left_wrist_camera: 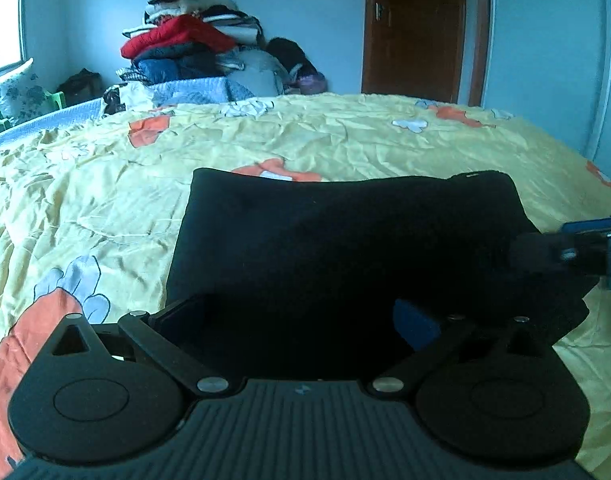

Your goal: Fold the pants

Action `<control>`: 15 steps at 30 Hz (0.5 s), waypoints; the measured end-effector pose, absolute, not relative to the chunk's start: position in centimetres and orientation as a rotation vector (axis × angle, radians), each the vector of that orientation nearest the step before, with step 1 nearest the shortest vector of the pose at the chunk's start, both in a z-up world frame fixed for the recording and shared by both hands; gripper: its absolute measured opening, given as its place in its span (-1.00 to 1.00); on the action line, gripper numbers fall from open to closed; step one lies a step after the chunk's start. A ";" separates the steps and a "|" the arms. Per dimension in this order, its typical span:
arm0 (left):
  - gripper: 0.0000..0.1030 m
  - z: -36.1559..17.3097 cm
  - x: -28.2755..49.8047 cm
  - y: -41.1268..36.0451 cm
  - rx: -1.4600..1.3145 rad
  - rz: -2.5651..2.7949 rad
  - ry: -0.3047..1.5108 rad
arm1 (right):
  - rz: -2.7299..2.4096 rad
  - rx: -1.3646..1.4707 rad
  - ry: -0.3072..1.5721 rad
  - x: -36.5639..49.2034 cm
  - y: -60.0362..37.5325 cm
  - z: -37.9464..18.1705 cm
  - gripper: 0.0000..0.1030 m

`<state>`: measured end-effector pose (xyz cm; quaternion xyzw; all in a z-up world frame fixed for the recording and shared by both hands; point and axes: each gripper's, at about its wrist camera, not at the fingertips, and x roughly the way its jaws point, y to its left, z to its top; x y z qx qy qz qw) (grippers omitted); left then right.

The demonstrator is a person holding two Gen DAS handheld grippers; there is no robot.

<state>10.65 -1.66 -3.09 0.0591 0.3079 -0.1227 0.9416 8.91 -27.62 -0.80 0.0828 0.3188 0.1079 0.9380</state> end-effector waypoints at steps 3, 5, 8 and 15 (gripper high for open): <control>1.00 -3.1 10.3 -2.0 0.117 -0.223 0.617 | 0.136 0.087 0.599 7.4 -25.8 0.0 1.00; 1.00 -2.9 10.3 -2.3 0.118 -0.210 0.619 | 0.086 0.002 0.605 7.8 -24.8 -0.6 1.00; 1.00 -2.8 10.2 -2.3 0.125 -0.202 0.621 | 0.047 -0.062 0.689 9.4 -24.4 -2.6 1.00; 1.00 -2.5 9.8 -2.1 0.117 -0.185 0.634 | -0.001 -0.002 0.613 7.0 -24.9 -1.0 1.00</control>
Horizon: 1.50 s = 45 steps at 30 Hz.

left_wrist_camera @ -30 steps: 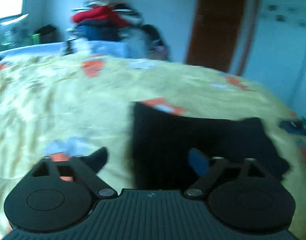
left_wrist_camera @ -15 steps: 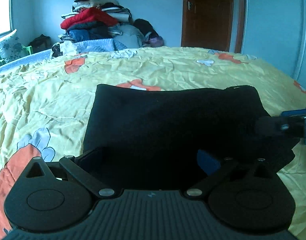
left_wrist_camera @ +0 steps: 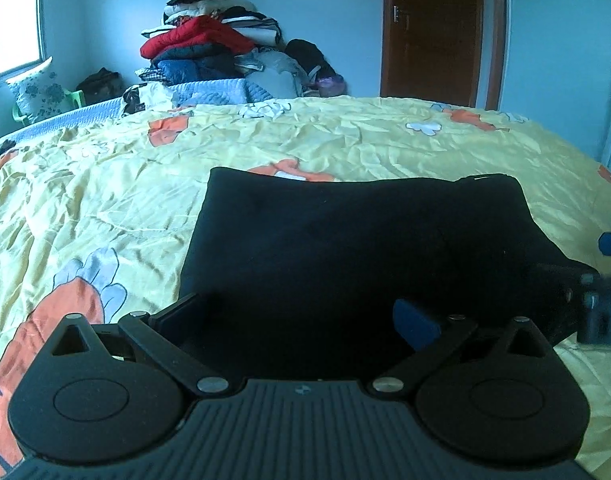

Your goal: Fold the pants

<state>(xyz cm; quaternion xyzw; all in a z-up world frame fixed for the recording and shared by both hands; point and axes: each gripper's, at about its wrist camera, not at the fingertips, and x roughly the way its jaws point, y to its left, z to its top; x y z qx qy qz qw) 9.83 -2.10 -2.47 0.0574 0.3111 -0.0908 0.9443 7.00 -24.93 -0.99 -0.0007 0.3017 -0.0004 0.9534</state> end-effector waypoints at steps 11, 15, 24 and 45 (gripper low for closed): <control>1.00 -1.8 7.9 -1.7 0.108 -0.163 0.648 | -0.023 0.005 0.663 6.7 -23.8 -1.6 1.00; 1.00 -1.7 7.4 -1.4 0.077 -0.156 0.666 | 0.037 0.093 0.676 5.3 -23.6 -1.1 1.00; 1.00 -1.1 5.5 -1.0 0.070 -0.155 0.659 | 0.074 0.154 0.706 3.7 -23.0 -1.3 1.00; 1.00 -1.5 3.8 -0.1 0.062 -0.146 0.663 | 0.200 0.080 0.596 1.2 -21.3 -0.8 1.00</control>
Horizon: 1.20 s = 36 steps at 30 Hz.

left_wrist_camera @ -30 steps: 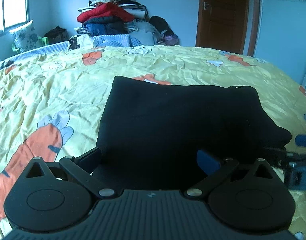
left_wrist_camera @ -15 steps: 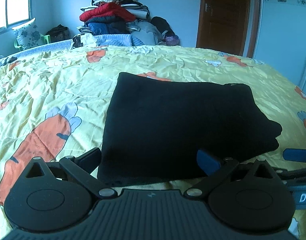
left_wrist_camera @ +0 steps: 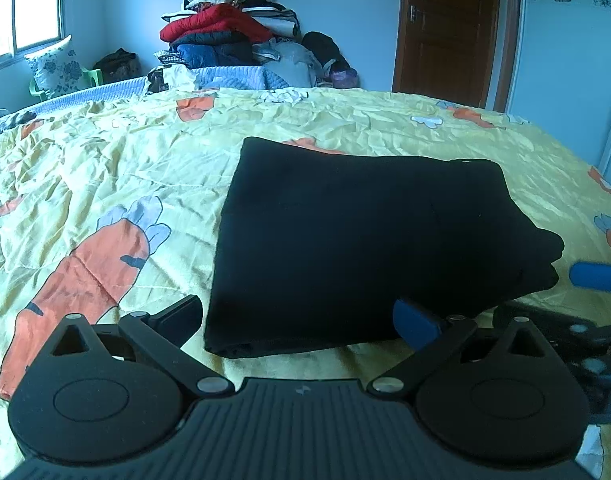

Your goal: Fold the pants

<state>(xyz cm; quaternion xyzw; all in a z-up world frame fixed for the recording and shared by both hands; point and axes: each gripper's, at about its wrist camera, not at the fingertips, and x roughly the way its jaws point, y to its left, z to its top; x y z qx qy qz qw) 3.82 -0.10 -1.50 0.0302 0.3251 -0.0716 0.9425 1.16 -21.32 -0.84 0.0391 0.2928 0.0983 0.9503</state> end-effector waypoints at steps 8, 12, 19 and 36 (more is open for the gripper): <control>0.99 -0.3 3.3 2.2 0.026 -0.099 0.601 | 0.126 -0.049 0.515 1.9 -22.8 -0.7 -0.18; 0.99 0.2 4.0 2.6 -0.026 -0.122 0.602 | 0.129 0.044 0.566 3.2 -25.9 -1.4 -0.29; 0.99 -0.2 5.2 0.9 -0.020 -0.151 0.625 | 0.222 0.133 0.600 5.4 -27.4 -2.1 -0.40; 0.99 -0.7 8.0 -1.4 0.015 -0.162 0.646 | 0.178 0.105 0.519 8.5 -29.0 1.1 -0.82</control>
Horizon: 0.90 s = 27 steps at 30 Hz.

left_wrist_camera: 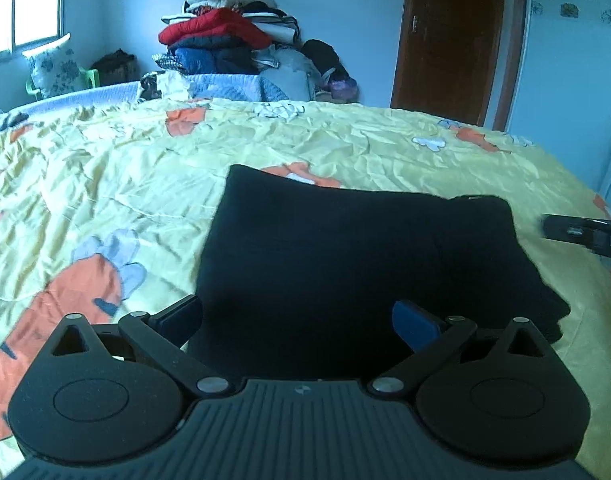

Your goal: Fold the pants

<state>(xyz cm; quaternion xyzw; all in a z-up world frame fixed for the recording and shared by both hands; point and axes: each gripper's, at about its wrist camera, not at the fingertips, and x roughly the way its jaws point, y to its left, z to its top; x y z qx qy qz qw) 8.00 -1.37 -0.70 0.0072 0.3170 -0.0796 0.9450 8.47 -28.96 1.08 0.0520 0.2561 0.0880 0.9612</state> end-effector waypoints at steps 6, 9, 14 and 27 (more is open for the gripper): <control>1.00 -1.6 8.9 -3.6 0.090 -0.174 0.653 | 0.243 0.032 0.622 15.9 -26.3 -0.9 -0.83; 1.00 -2.1 9.0 -4.1 0.116 -0.172 0.648 | 0.197 0.080 0.654 17.8 -27.0 -1.8 -0.83; 1.00 -2.1 8.6 -3.8 0.090 -0.175 0.641 | 0.202 0.070 0.670 17.2 -27.1 -1.1 -0.78; 0.99 -1.6 7.4 -2.9 0.064 -0.181 0.630 | 0.184 0.041 0.663 13.1 -26.8 0.0 -0.77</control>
